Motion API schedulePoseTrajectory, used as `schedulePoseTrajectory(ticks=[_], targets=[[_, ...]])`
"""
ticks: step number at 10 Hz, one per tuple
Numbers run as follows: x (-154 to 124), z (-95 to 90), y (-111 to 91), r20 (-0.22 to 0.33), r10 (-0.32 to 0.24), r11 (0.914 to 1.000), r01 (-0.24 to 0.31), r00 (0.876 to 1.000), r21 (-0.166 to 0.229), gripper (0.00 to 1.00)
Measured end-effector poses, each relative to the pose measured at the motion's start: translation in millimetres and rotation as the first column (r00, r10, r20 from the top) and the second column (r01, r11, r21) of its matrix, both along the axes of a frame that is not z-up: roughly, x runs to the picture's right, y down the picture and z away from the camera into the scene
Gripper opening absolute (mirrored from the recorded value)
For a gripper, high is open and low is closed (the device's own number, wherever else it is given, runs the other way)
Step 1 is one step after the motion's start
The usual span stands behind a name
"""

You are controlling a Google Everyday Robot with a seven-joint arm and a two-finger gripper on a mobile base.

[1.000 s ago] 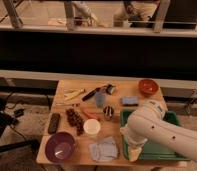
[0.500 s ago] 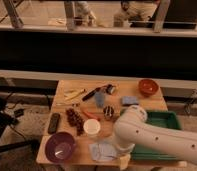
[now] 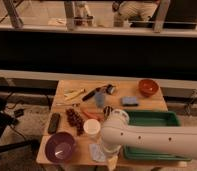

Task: Wipe purple bowl with towel

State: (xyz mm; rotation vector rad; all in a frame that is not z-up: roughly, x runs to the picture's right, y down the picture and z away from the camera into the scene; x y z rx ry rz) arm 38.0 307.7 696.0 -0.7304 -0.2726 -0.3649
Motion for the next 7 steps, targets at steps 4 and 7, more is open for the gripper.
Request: schedulePoseTrajectory(ticks=[4, 7], targets=[[14.8, 25.7, -9.8, -0.018, 0.017, 0.9994, -0.017, 1.000, 0.029, 0.80], [19.9, 32.2, 1.3, -0.032, 0.020, 0.9996, -0.019, 0.999, 0.019, 0.80]])
